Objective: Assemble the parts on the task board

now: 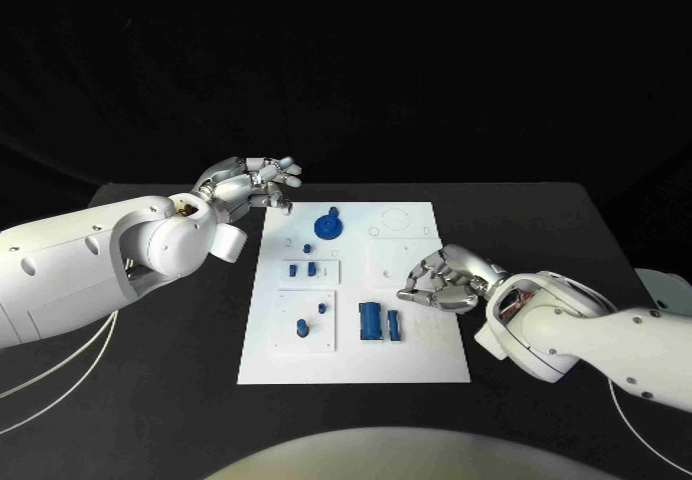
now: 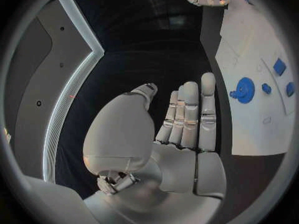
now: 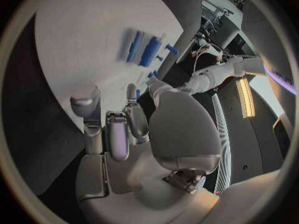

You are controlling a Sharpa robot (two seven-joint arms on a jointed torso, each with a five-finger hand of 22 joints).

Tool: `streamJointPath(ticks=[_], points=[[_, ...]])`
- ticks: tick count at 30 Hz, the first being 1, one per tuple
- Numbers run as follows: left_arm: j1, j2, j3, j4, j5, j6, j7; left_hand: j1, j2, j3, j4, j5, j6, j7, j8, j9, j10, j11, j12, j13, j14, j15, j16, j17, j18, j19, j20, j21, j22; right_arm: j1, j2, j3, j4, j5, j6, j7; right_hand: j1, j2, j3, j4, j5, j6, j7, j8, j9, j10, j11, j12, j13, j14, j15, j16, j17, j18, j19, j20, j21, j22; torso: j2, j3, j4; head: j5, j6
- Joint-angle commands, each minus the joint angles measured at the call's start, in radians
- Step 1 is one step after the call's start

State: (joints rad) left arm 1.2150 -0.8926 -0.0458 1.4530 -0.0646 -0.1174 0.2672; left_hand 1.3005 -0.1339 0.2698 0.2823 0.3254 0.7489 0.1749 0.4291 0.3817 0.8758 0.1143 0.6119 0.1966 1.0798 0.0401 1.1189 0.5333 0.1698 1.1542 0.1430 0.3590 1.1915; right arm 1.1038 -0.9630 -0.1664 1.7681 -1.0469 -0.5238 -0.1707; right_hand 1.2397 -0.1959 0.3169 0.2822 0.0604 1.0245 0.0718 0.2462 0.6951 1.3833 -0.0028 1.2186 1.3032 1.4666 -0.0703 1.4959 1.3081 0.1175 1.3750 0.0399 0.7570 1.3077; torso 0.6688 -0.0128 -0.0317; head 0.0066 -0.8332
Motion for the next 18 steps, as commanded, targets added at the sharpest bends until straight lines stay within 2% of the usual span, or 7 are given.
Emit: streamJointPath(ticks=[1, 3, 5, 7, 9, 13, 18], points=[[-0.008, 0.006, 0.000, -0.006, 0.036, -0.041, 0.083, 0.012, 0.004, -0.004, -0.005, -0.003, -0.005, 0.000, 0.009, 0.000, 0.004, -0.005, 0.008, 0.001, -0.014, 0.000, 0.001, -0.004, 0.009, 0.002, 0.000, -0.009, -0.002, 0.019, 0.022, 0.001, -0.072, 0.346, -0.034, 0.292, 0.045, -0.002, 0.039, -0.011, 0.016, -0.052, 0.022, -0.005, 0.009, -0.153, 0.021, -0.230, -0.159, -0.006, 0.023, -0.113, -0.071, 0.056, -0.117, 0.018, -0.336, -0.030, -0.024, -0.0102, -0.0094, -0.001, 0.021], [-0.015, 0.012, 0.000, -0.017, 0.051, -0.063, 0.113, 0.023, 0.002, -0.002, -0.008, -0.004, 0.001, -0.002, 0.014, 0.000, 0.012, -0.006, 0.010, -0.002, -0.038, 0.001, -0.015, -0.013, 0.009, -0.012, 0.000, -0.024, -0.007, 0.033, 0.044, 0.002, -0.129, 0.479, -0.021, 0.357, 0.062, -0.011, 0.070, -0.023, 0.027, -0.120, 0.048, -0.005, 0.009, -0.322, 0.045, -0.453, -0.333, -0.095, 0.047, -0.233, -0.231, 0.058, -0.179, 0.039, -0.426, -0.078, -0.030, -0.0115, -0.0108, -0.003, 0.037], [-0.022, 0.022, 0.000, -0.034, 0.068, -0.086, 0.140, 0.043, -0.002, 0.005, -0.012, -0.004, 0.007, -0.003, 0.019, -0.003, 0.021, -0.005, 0.001, -0.011, -0.080, 0.005, -0.052, -0.033, 0.008, -0.040, 0.003, -0.057, -0.022, 0.045, 0.071, 0.003, -0.189, 0.601, -0.002, 0.413, 0.071, -0.014, 0.098, -0.035, 0.036, -0.166, 0.065, 0.001, 0.006, -0.371, 0.066, -0.490, -0.373, -0.181, 0.066, -0.338, -0.353, 0.058, -0.217, 0.055, -0.467, -0.109, -0.037, -0.0121, -0.0123, -0.009, 0.064], [-0.029, 0.035, 0.000, -0.055, 0.083, -0.109, 0.164, 0.057, -0.007, 0.014, -0.012, -0.006, 0.015, 0.001, 0.016, -0.011, 0.026, 0.002, -0.031, -0.034, -0.132, 0.016, -0.121, -0.069, 0.007, -0.089, 0.012, -0.111, -0.056, 0.052, 0.098, 0.005, -0.245, 0.691, 0.018, 0.458, 0.071, -0.020, 0.141, -0.051, 0.061, -0.197, 0.085, 0.015, -0.005, -0.424, 0.086, -0.568, -0.455, -0.338, 0.087, -0.537, -0.558, 0.056, -0.273, 0.079, -0.530, -0.163, -0.047, -0.0119, -0.0136, -0.012, 0.073], [-0.036, 0.052, 0.000, -0.080, 0.100, -0.134, 0.185, 0.070, -0.012, 0.028, -0.013, -0.007, 0.018, 0.005, 0.000, -0.024, 0.036, 0.011, -0.070, -0.059, -0.173, 0.027, -0.207, -0.112, 0.006, -0.139, 0.025, -0.163, -0.101, 0.056, 0.127, 0.007, -0.303, 0.763, 0.044, 0.496, 0.061, -0.027, 0.171, -0.064, 0.094, -0.204, 0.098, 0.022, -0.024, -0.460, 0.103, -0.658, -0.549, -0.391, 0.106, -0.625, -0.596, 0.057, -0.310, 0.100, -0.586, -0.220, -0.055, -0.0115, -0.0139, -0.015, 0.095], [-0.050, 0.094, 0.001, -0.140, 0.129, -0.182, 0.219, 0.087, -0.027, 0.065, -0.010, -0.020, 0.028, 0.018, -0.052, -0.056, 0.071, 0.033, -0.193, -0.127, -0.219, 0.068, -0.457, -0.217, 0.006, -0.261, 0.068, -0.292, -0.256, 0.061, 0.191, 0.013, -0.429, 0.847, 0.081, 0.552, 0.039, -0.017, 0.255, -0.117, 0.090, -0.165, 0.119, -0.011, -0.114, -0.450, 0.139, -0.876, -0.810, -0.459, 0.146, -0.892, -0.728, 0.063, -0.380, 0.150, -0.696, -0.386, -0.072, -0.0090, -0.0104, -0.016, 0.126], [-0.065, 0.136, 0.001, -0.187, 0.140, -0.211, 0.237, 0.073, -0.020, 0.057, -0.010, -0.040, 0.003, 0.029, -0.104, -0.090, 0.025, 0.061, -0.316, -0.135, -0.309, 0.114, -0.658, -0.287, -0.002, -0.419, 0.108, -0.299, -0.407, 0.062, 0.249, 0.017, -0.539, 0.878, 0.122, 0.589, -0.013, -0.006, 0.255, -0.192, 0.084, -0.154, 0.146, -0.065, -0.211, -0.412, 0.171, -1.040, -1.032, -0.501, 0.194, -1.150, -0.863, 0.064, -0.480, 0.196, -0.693, -0.595, -0.079, -0.0043, -0.0035, -0.012, 0.161]])
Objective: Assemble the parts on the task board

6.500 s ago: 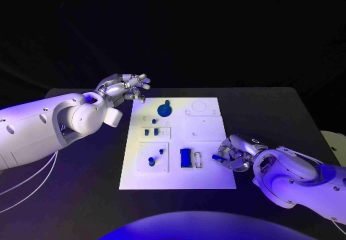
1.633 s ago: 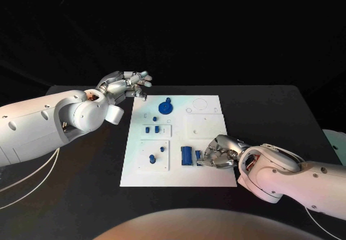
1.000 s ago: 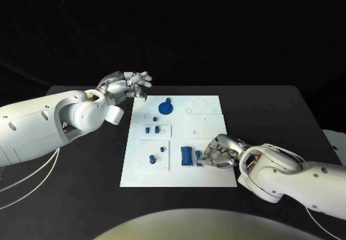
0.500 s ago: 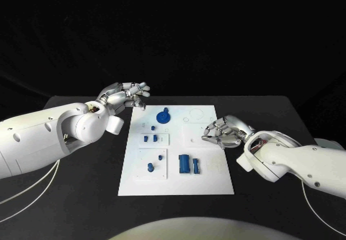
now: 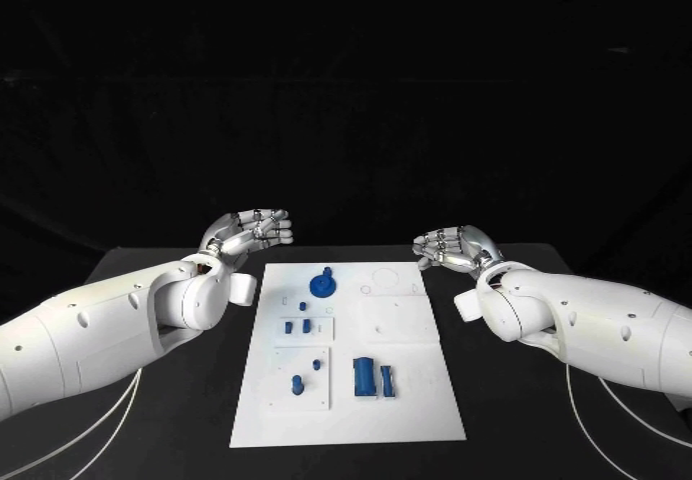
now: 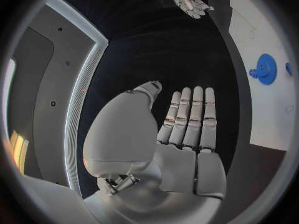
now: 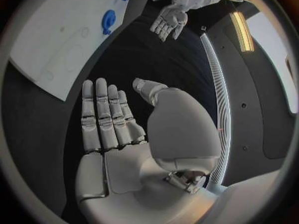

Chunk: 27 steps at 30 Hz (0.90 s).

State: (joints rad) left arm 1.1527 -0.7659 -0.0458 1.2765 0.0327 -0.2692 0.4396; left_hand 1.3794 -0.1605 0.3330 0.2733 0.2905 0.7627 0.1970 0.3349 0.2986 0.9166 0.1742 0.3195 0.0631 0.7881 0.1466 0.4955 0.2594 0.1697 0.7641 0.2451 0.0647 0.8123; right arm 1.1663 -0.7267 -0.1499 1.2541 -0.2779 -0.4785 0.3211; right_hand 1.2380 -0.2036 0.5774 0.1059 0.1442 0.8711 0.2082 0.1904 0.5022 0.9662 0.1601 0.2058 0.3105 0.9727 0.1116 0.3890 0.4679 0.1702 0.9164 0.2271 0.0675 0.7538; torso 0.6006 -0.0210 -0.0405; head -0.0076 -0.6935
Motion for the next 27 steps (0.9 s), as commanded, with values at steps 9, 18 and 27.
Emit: streamJointPath(ticks=[9, 18, 27], points=[[-0.018, -0.001, 0.008, 0.047, -0.004, -0.084, 0.015, -0.669, 0.160, -0.333, -0.273, -0.290, -0.763, -0.197, -0.335, -0.299, -0.917, -0.174, -0.319, -0.063, -0.788, -0.147, -0.496, -0.259, -0.170, -0.764, -0.245, -0.065, -0.812, -0.030, -0.011, 0.038, 0.076, 0.075, -0.073, 0.054, -1.238, 0.204, -0.577, -0.106, -0.144, -0.871, -0.208, -0.190, -0.502, -0.966, -0.160, -0.206, -0.311, -0.973, -0.112, -0.389, -0.468, -0.170, -0.916, -0.227, -0.067, -0.754, -0.026, 0.0095, 0.0185, 0.004, 0.043], [-0.068, -0.009, 0.030, 0.193, -0.021, -0.331, 0.054, -1.379, 0.160, -0.333, -0.273, -0.290, -0.763, -0.197, -0.335, -0.299, -0.917, -0.174, -0.319, -0.063, -0.788, -0.147, -0.496, -0.259, -0.170, -0.764, -0.245, -0.065, -0.812, -0.099, -0.045, 0.128, 0.269, 0.238, -0.249, 0.171, -1.238, 0.204, -0.577, -0.106, -0.144, -0.871, -0.208, -0.190, -0.502, -0.966, -0.160, -0.206, -0.311, -0.973, -0.112, -0.389, -0.468, -0.170, -0.916, -0.227, -0.067, -0.754, -0.056, 0.0210, 0.0404, 0.008, 0.093], [-0.100, -0.014, 0.045, 0.286, -0.032, -0.488, 0.078, -1.379, 0.160, -0.333, -0.273, -0.290, -0.763, -0.197, -0.335, -0.299, -0.917, -0.174, -0.319, -0.063, -0.788, -0.147, -0.496, -0.259, -0.170, -0.764, -0.245, -0.065, -0.812, -0.116, -0.053, 0.150, 0.316, 0.278, -0.291, 0.199, -1.238, 0.204, -0.577, -0.106, -0.144, -0.871, -0.208, -0.190, -0.502, -0.966, -0.160, -0.206, -0.311, -0.973, -0.112, -0.389, -0.468, -0.170, -0.916, -0.227, -0.067, -0.754, -0.056, 0.0210, 0.0405, 0.008, 0.093]])
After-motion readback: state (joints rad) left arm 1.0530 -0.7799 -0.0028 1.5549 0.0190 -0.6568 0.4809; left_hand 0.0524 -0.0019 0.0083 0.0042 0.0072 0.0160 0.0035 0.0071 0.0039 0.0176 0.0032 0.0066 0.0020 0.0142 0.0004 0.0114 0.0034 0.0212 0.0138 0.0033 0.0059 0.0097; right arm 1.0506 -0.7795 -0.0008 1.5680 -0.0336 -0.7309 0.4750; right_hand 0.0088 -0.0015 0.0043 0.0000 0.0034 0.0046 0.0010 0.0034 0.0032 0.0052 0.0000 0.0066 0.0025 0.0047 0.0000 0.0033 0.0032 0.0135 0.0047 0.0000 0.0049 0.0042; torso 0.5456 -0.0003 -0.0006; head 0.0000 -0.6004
